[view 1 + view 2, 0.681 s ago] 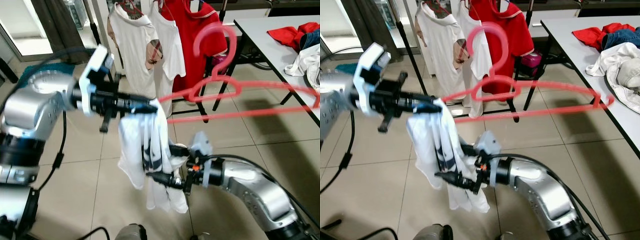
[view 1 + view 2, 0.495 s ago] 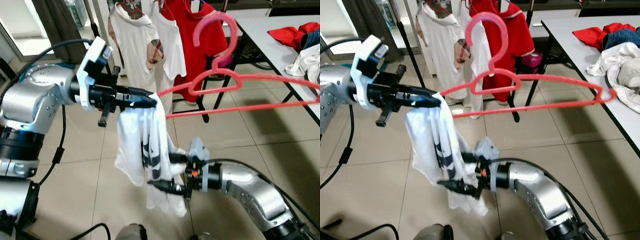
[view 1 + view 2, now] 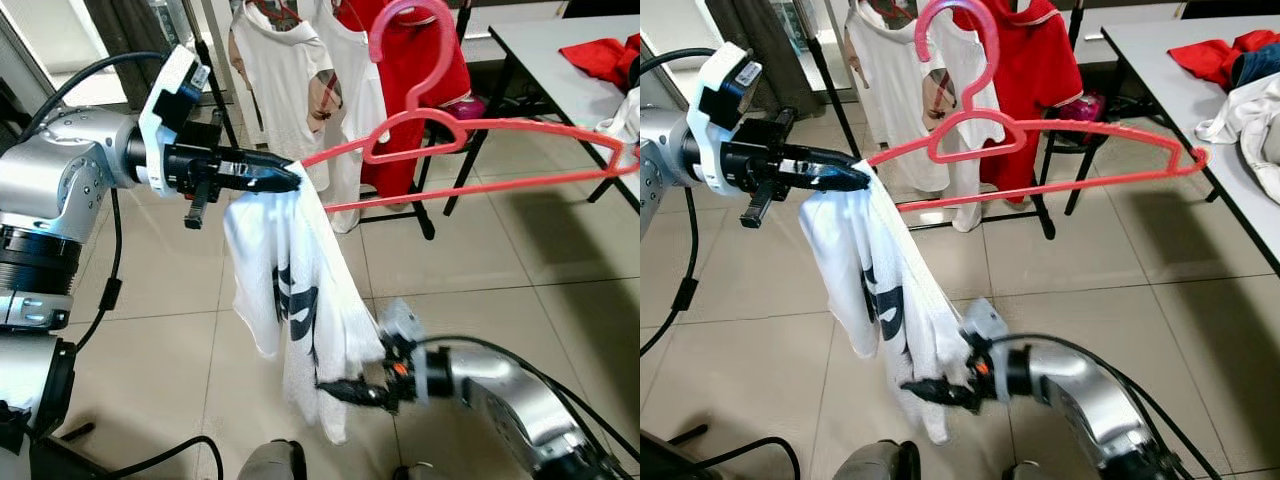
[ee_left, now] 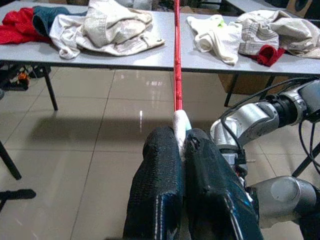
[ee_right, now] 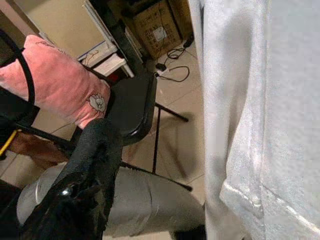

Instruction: Hang hanger

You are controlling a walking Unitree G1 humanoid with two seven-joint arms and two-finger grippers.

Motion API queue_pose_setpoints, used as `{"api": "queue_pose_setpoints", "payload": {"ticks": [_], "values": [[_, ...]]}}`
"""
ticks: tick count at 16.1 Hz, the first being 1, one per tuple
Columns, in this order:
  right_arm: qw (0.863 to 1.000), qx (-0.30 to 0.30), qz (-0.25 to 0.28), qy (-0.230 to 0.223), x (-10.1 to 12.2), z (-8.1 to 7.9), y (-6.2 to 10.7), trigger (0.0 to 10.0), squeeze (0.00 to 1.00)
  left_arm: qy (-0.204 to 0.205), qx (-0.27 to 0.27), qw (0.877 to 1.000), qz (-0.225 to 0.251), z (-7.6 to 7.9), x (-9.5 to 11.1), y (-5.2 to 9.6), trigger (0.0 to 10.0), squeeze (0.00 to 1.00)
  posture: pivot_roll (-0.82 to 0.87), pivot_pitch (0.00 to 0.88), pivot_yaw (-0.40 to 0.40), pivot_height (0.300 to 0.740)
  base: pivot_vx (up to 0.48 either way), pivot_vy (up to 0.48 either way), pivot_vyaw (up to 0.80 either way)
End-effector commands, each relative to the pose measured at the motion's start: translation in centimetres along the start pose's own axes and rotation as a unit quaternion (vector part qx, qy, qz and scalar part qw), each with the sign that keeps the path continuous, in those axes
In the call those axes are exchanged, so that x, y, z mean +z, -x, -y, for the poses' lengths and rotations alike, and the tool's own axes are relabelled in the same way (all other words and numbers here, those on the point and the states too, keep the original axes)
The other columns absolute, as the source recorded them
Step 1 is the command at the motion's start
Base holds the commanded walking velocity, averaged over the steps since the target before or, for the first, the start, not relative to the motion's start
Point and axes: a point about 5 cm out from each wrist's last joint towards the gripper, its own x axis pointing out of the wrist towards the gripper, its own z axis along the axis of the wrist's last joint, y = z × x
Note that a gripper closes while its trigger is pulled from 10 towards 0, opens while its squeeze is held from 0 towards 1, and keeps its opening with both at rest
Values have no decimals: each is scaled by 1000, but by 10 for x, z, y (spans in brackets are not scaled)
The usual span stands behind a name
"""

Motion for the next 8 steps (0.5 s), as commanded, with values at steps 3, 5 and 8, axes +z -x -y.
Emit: {"api": "queue_pose_setpoints", "payload": {"ticks": [3, 5, 8], "values": [[1000, -16, 11, -3, -1, 4, 12, 0, 0, -26, 14, 1000, -2, -2, 9, 8, 0, 0, 41, 109, 153, 740, 0, 0, 0], [1000, -20, 11, -3, -2, 5, 14, 0, 0, -27, 14, 1000, -3, -2, 8, 8, 0, 0, 43, 107, 151, 740, 0, 0, 0], [1000, -28, 5, 0, -4, 8, 21, 0, 0, -28, 20, 999, -19, -2, 3, 12, 0, 0, 41, 99, 146, 740, 0, 0, 0]]}}
